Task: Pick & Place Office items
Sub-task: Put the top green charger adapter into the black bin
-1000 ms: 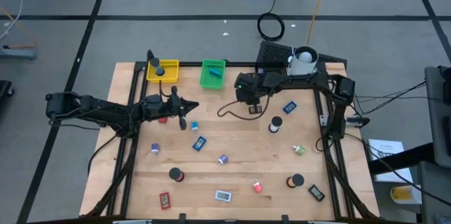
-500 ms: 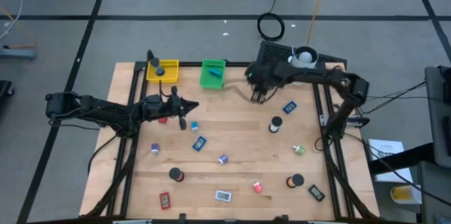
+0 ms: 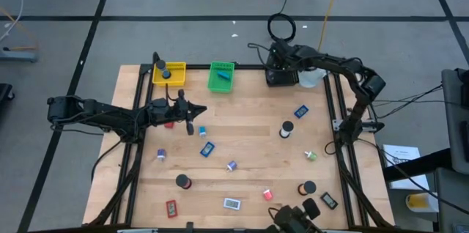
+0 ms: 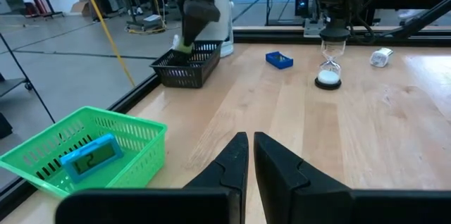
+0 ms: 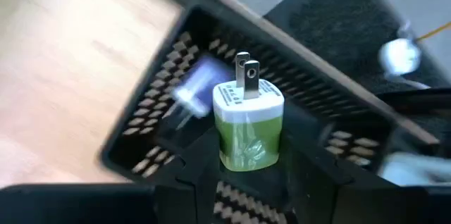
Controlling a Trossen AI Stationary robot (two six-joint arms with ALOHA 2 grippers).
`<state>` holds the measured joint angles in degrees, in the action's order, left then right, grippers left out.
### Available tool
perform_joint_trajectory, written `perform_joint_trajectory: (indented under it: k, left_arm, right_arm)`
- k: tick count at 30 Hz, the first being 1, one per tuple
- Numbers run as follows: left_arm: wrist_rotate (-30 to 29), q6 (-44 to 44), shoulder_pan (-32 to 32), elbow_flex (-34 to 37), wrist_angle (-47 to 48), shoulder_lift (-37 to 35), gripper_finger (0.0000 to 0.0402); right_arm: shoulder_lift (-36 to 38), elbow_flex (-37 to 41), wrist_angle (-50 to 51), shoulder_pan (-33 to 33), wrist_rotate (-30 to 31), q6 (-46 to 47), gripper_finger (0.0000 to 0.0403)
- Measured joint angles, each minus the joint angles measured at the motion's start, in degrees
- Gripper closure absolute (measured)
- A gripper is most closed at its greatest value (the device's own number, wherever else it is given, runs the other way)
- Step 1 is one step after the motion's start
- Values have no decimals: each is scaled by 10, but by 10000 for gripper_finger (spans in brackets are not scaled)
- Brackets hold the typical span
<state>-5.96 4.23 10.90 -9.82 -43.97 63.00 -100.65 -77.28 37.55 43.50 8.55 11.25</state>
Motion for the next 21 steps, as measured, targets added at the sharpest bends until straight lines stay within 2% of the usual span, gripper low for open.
perform_joint_trajectory:
  k: [19,21]
  left_arm:
    - [0,0,0,0,0,0,369]
    - [0,0,0,0,0,0,369]
  right_arm:
    - [2,-1,2,-21,3,31,273]
    - [2,-1,-9,-24,18,30,273]
